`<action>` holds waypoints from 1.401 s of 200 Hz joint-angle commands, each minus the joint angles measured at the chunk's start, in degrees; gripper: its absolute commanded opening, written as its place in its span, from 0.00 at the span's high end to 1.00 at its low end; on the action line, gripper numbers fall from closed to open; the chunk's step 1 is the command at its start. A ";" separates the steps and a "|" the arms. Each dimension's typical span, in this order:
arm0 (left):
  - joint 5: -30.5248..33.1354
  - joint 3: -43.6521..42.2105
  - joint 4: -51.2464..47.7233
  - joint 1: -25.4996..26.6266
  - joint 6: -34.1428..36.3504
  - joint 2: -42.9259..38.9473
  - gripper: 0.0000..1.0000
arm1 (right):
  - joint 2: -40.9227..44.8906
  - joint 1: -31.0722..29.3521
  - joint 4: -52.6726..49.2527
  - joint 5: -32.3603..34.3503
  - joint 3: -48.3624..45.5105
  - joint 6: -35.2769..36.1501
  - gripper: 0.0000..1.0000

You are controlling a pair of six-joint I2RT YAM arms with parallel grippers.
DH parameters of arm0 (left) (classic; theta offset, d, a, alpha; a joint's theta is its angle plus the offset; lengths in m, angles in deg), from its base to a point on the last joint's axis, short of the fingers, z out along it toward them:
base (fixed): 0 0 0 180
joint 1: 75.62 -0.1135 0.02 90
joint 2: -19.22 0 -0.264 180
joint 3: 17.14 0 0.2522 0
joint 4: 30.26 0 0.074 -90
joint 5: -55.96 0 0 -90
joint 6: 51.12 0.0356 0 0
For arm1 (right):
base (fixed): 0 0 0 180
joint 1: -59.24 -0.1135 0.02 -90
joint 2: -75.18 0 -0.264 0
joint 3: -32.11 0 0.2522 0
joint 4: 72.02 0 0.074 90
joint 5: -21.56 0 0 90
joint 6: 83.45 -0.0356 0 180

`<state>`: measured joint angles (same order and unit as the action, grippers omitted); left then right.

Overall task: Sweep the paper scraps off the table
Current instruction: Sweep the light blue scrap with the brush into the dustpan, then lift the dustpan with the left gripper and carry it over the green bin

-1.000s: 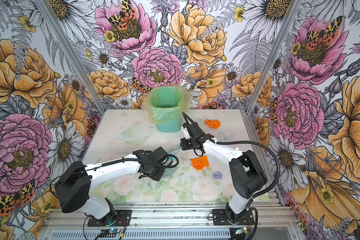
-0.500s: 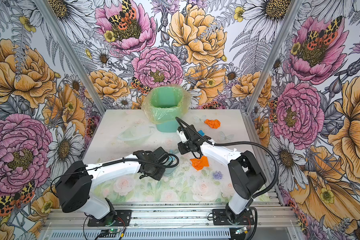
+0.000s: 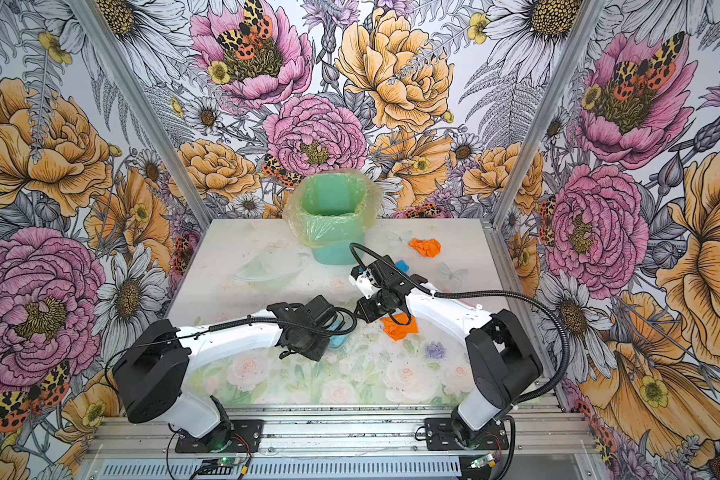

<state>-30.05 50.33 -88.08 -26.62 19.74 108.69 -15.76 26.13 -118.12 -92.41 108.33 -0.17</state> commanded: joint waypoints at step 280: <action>1.32 30.42 -15.63 -0.90 6.67 -9.49 1.00 | 17.85 20.39 7.29 4.76 -10.58 -7.57 1.00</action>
<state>-26.64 75.05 -99.55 -25.31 23.37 98.20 1.46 46.13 -112.87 -86.40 97.73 -7.53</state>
